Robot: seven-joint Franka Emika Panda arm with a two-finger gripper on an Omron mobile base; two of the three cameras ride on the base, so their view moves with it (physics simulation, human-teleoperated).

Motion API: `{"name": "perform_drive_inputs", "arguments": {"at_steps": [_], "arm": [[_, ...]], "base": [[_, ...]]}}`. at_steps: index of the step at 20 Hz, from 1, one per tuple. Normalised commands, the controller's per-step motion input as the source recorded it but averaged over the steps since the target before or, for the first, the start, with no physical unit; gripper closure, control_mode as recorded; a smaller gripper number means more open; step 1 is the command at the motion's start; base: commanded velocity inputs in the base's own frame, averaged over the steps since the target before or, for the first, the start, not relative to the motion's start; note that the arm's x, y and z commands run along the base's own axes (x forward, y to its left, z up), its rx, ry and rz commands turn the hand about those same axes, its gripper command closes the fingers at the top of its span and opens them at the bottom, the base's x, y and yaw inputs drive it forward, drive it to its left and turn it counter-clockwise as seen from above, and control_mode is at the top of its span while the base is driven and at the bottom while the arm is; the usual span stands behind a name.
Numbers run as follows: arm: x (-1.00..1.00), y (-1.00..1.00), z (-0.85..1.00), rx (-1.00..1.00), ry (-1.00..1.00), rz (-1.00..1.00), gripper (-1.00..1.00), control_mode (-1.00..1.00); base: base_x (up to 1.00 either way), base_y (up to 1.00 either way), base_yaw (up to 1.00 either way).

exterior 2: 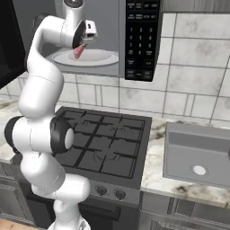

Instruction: Transport the steak from the fridge to the microwave and turn on the microwave.

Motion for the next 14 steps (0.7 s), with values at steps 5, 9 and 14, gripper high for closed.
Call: {"name": "perform_drive_inputs", "arguments": {"at_steps": [5,9,14], "arm": [[0.30,0.00,0.00,0.00,0.06,0.00,1.00,-1.00],[0.18,0.00,0.00,0.00,0.11,0.00,1.00,-1.00],[0.11,0.00,-0.01,0.00,0.11,0.02,1.00,-1.00]], "base": [[0.00,0.00,0.00],[0.00,0.00,0.00],[0.00,0.00,0.00]]}}
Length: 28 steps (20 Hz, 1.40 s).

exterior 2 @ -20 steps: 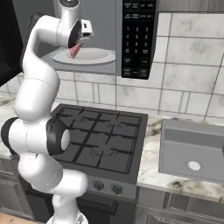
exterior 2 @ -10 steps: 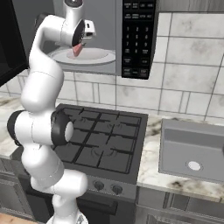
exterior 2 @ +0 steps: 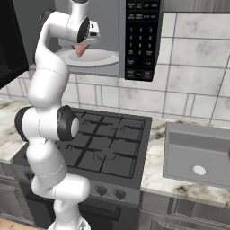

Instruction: Transport the steak from the fridge to the microwave and turn on the microwave.

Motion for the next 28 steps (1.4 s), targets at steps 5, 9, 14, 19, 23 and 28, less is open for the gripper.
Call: {"name": "perform_drive_inputs", "arguments": {"at_steps": [5,9,14,19,23,28], "arm": [[0.08,0.00,0.00,0.00,0.05,0.02,1.00,-1.00],[0.10,0.00,-0.03,0.00,0.01,0.04,1.00,-1.00],[0.11,0.00,-0.11,0.00,0.00,0.04,1.00,-1.00],[0.14,0.00,-0.14,0.00,0.00,0.04,1.00,-1.00],[0.12,0.00,-0.15,0.00,0.00,0.04,1.00,-1.00],[0.11,0.00,-0.12,0.00,0.00,0.03,1.00,-1.00]], "base": [[0.00,0.00,0.00],[0.00,0.00,0.00],[0.00,0.00,0.00],[0.00,0.00,0.00],[0.00,0.00,0.00],[0.00,0.00,0.00]]}}
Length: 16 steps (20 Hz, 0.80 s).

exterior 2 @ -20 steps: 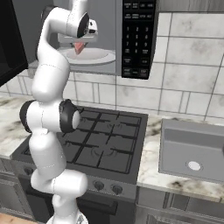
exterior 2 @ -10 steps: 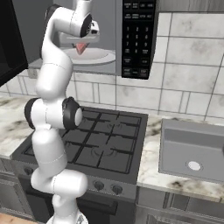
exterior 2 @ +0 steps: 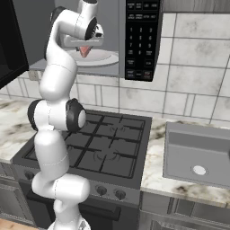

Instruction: Transport the steak from the fridge to the microwave and turn on the microwave.

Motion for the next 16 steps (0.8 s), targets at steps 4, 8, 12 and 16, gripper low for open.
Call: {"name": "perform_drive_inputs", "arguments": {"at_steps": [4,8,12,16], "arm": [[0.11,0.00,-0.05,0.00,0.00,0.02,1.00,-1.00],[0.13,0.00,-0.01,0.00,0.01,0.02,1.00,-1.00],[0.15,-0.03,0.00,0.00,0.02,0.01,1.00,-1.00],[0.16,-0.02,-0.02,0.00,0.06,0.01,1.00,-1.00]], "base": [[0.00,0.00,0.00],[0.00,0.00,0.00],[0.00,0.00,0.00],[0.00,0.00,0.00]]}}
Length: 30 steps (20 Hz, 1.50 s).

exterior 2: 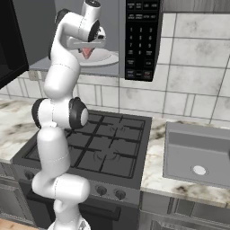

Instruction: Transport the steak from the fridge to the microwave and turn on the microwave.

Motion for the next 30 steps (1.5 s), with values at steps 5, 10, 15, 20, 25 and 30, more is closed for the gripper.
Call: {"name": "perform_drive_inputs", "arguments": {"at_steps": [5,10,15,20,25,30], "arm": [[0.16,-0.03,0.00,0.00,0.04,0.01,1.00,-1.00],[0.15,-0.05,0.00,0.00,0.03,0.02,1.00,-1.00],[0.09,-0.04,0.00,0.00,0.05,0.02,1.00,-1.00],[0.03,-0.04,-0.02,0.00,0.07,0.03,1.00,-1.00],[0.06,-0.01,0.00,0.00,0.07,0.04,-1.00,-1.00],[0.10,0.00,0.00,0.00,0.06,0.03,-1.00,-1.00]], "base": [[0.00,0.00,0.00],[0.00,0.00,0.00],[0.00,0.00,0.00],[0.00,0.00,0.00],[0.00,0.00,0.00],[0.00,0.00,0.00]]}}
